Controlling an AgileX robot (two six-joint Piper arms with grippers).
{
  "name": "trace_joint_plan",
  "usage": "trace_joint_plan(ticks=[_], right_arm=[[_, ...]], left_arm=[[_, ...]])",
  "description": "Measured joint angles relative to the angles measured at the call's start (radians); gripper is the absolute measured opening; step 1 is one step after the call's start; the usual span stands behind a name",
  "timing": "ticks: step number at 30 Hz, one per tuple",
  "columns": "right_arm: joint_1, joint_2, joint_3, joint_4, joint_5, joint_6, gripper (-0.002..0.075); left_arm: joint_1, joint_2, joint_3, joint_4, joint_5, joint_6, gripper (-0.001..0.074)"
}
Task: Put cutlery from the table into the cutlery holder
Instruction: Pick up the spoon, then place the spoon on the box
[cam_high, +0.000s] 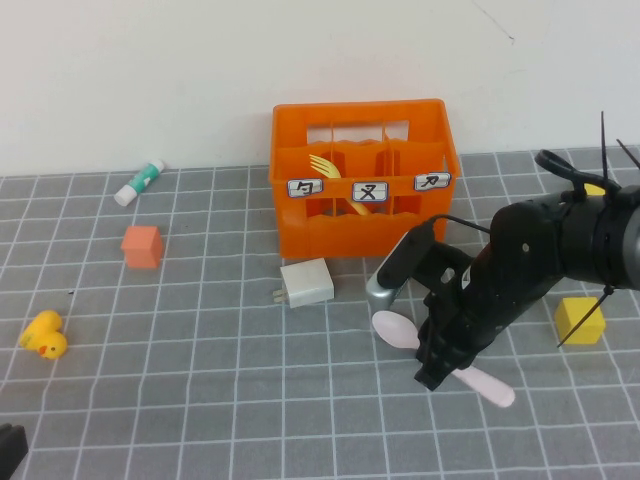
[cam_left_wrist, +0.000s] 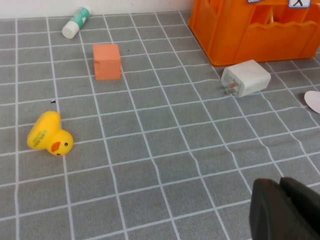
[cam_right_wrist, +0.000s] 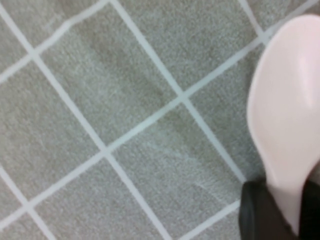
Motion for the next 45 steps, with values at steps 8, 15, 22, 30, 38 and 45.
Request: trace_joint_plan(ticks=[8,15,22,30,38,45], right_arm=[[0.000,0.000,0.000,-0.007,-0.006,0.000,0.0118],[0.000,-0.008,0.002,0.030,-0.015,-0.006,0.0118],[-0.002,-0.089,0.015,0.167,-0.043,-0.126,0.0115],[-0.002,-0.238,0.015,0.647,-0.186,-0.495,0.0115],[-0.002,-0.239,-0.094,1.397,-0.304,-1.241,0.0115],[-0.002,-0.100,-0.308,1.546,-0.285,-1.424,0.0114]], left_arm=[[0.000,0.000,0.000,0.000,0.000,0.003,0.0000],[0.000,0.000,0.000,0.000,0.000,0.003,0.0000],[0.000,0.000,0.000,0.002,0.000,0.003,0.0000],[0.000,0.000,0.000,0.011,0.000,0.003,0.0000],[0.000,0.000,0.000,0.015,0.000,0.003,0.0000],[0.000,0.000,0.002,0.021,0.000,0.001,0.0000]])
